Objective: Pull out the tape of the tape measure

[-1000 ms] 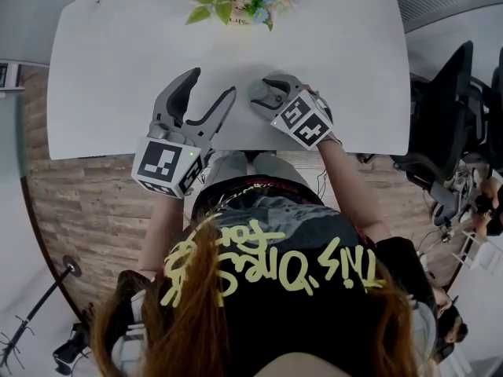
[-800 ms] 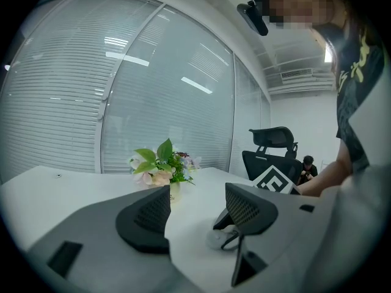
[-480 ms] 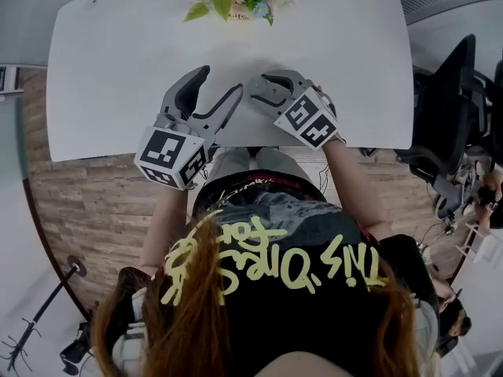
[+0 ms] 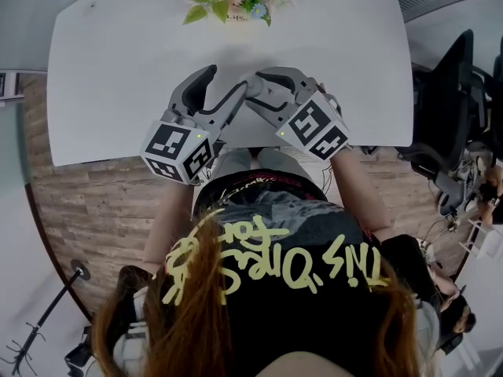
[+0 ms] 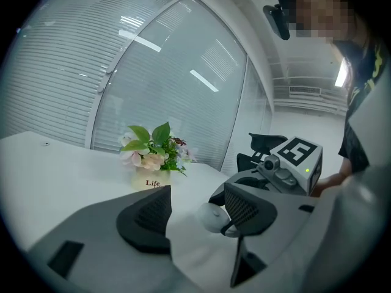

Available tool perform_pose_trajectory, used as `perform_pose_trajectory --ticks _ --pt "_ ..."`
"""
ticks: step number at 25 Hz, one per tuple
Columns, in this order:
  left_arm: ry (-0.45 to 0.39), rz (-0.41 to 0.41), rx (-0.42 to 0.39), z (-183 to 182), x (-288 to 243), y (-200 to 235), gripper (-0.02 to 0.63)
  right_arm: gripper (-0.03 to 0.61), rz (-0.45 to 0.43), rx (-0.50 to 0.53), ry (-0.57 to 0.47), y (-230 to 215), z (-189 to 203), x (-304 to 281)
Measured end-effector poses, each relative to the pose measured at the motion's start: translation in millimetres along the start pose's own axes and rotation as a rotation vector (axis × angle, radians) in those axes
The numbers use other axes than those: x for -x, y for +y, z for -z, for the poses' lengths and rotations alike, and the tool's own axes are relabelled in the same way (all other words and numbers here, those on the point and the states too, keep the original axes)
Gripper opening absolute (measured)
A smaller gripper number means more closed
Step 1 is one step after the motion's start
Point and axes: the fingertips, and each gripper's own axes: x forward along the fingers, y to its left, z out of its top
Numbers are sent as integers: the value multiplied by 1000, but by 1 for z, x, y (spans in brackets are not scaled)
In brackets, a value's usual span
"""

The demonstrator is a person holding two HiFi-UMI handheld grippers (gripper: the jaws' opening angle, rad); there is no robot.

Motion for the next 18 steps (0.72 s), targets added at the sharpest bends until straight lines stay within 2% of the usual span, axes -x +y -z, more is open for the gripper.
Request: perform_pose_trajectory --ticks 9,18 --pt "7 5 39 -2 -4 -1 225 213 11 24 -75 3 -31 13" --pt "2 47 118 -3 0 -2 187 213 30 75 -81 3 -38 14"
